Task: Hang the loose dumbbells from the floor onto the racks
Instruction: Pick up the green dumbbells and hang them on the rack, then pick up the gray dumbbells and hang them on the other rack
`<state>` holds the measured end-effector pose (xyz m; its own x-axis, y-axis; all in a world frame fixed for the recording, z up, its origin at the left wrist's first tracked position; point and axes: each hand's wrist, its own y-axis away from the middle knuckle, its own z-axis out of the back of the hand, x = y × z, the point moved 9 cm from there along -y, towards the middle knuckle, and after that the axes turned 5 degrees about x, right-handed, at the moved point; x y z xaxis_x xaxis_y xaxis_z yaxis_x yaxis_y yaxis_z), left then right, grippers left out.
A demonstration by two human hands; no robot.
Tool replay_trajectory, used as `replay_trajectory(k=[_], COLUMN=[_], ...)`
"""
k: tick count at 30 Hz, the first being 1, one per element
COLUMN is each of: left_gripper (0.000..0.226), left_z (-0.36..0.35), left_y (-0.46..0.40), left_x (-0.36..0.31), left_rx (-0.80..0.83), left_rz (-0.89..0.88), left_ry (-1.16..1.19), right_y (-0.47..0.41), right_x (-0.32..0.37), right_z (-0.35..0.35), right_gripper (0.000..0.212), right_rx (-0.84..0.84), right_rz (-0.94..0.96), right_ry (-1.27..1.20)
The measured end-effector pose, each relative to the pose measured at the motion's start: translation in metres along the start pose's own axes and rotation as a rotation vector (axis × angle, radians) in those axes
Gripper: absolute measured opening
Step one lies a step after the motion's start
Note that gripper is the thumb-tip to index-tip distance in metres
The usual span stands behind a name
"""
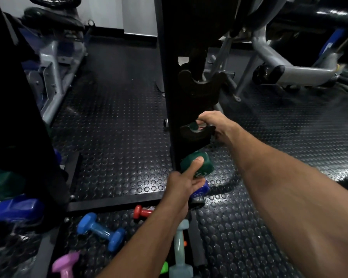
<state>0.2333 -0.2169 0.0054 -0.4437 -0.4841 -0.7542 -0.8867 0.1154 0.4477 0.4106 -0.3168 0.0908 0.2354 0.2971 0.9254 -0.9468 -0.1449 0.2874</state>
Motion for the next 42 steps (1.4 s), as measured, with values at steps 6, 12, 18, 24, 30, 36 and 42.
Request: replay_trajectory(k=[6,12,18,24,30,36,42], left_gripper=[0.071,0.059,0.075,0.071,0.053,0.057,0.074], left_z=[0.01,0.034,0.073,0.127,0.171,0.185,0.194], left_y=[0.002,0.022,0.04,0.068,0.104,0.141,0.155], left_x=[-0.009,-0.001,0.027,0.079,0.142,0.205,0.253], left_rx=[-0.013,-0.009,-0.133,-0.233,-0.319,-0.327,-0.304], left_rz=[-0.025,-0.004,0.111,0.175,0.333,0.476,0.592], left_ry=[-0.167,-0.317,-0.406,-0.646,-0.672,-0.761,-0.726], right_y=[0.016,0.045,0.109,0.189,0.245,0.283,0.304], right_x=[-0.007,-0.036,-0.134,-0.247,-0.324,-0.374,-0.411], right_z=[-0.001,0.029,0.042,0.012,-0.027,-0.057,-0.081], right_gripper=[0.042,0.014,0.032,0.038,0.024,0.026,0.046], right_rx=[0.008,-0.198,-0.359,-0.356,-0.155,-0.102,0.03], right_rz=[0.003,0.052,-0.07,-0.334,-0.536,-0.611,-0.674], right_ry=[-0.144,-0.152,-0.062,-0.022,0.005,0.053,0.191])
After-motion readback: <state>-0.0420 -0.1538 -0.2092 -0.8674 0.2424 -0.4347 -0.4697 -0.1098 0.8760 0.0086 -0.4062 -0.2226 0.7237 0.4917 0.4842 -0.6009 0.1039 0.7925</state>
